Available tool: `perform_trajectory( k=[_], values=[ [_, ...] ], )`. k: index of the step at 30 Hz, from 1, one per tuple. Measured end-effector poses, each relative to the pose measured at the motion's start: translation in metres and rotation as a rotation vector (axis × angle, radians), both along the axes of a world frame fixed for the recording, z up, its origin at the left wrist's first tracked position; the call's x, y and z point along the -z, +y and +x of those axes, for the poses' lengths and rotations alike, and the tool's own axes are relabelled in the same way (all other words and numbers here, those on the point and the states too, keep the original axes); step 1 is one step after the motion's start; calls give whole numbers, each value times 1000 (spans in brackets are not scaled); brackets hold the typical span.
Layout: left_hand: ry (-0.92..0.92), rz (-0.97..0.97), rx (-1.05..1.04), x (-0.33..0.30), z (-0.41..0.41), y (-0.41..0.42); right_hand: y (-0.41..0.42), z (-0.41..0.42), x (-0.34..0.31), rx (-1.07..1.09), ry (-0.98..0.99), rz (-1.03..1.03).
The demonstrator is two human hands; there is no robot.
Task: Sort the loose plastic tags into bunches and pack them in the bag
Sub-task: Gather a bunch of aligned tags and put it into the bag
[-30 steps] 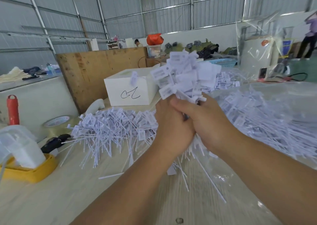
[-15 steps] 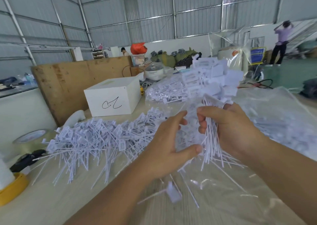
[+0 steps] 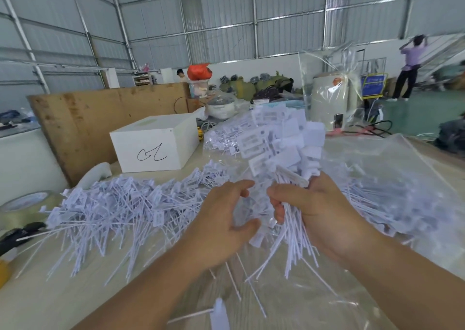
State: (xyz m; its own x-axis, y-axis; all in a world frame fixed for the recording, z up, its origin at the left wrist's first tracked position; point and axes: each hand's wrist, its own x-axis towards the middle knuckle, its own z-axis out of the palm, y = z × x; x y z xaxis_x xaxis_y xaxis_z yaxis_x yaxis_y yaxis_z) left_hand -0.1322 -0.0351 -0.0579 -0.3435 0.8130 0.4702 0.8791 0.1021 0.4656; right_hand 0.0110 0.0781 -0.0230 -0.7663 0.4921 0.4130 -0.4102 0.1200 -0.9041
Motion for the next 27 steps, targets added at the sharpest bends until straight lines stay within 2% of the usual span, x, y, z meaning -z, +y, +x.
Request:
perform_trajectory(
  k=[10,13,18,23,27],
  values=[
    [11,21,-39,0,-14,0,-1,6,-9,35,37,14],
    [-101,-113,-4,-9,-25,-10,-2,7,-9,32,36,15],
    [-112,-422,42,-19,-39,-28,-7,6,-6,-5,12,44],
    [-162,-419,39,-28,-41,-34,-9,5,-4,-19,-6,55],
    [-197,-416,136,-37,-40,-40,-9,3,-4,18,-40,36]
  ],
)
